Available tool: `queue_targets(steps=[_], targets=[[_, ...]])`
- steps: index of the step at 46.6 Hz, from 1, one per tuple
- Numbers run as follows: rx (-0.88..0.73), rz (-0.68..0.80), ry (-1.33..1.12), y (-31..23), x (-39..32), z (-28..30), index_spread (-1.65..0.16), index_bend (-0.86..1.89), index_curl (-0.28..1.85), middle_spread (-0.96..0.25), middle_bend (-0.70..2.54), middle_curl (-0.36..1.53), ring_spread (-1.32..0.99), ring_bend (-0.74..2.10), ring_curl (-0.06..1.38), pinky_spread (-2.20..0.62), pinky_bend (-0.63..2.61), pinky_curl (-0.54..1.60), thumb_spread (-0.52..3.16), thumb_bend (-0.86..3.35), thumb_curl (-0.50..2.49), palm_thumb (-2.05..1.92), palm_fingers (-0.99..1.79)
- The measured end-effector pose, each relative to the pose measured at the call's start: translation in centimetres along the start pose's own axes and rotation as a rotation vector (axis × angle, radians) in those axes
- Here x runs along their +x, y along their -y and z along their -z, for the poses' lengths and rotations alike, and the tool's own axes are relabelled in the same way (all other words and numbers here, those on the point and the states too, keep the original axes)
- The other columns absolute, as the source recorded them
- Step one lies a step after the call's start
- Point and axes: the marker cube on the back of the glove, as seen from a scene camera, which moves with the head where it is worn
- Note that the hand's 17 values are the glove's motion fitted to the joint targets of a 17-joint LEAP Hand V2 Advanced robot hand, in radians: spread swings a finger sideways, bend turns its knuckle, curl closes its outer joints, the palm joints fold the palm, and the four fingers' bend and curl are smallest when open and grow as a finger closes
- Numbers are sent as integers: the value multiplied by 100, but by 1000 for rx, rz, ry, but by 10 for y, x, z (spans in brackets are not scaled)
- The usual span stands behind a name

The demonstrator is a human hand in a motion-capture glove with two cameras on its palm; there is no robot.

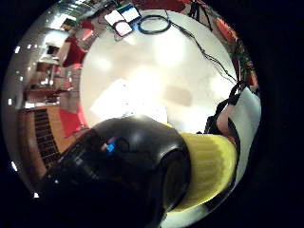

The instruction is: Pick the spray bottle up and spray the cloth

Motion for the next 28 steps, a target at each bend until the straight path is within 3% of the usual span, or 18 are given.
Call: queue_targets(steps=[15,28], targets=[[-95,-6,-145,1,-44,-32,-19,45,50,-14,61,48,-20,54,43,-31,33,44,9,-4,73,93,141],[-43,0,-154,-14,-49,2,-19,45,50,-14,61,48,-20,54,43,-31,33,45,9,-4,73,93,141]])
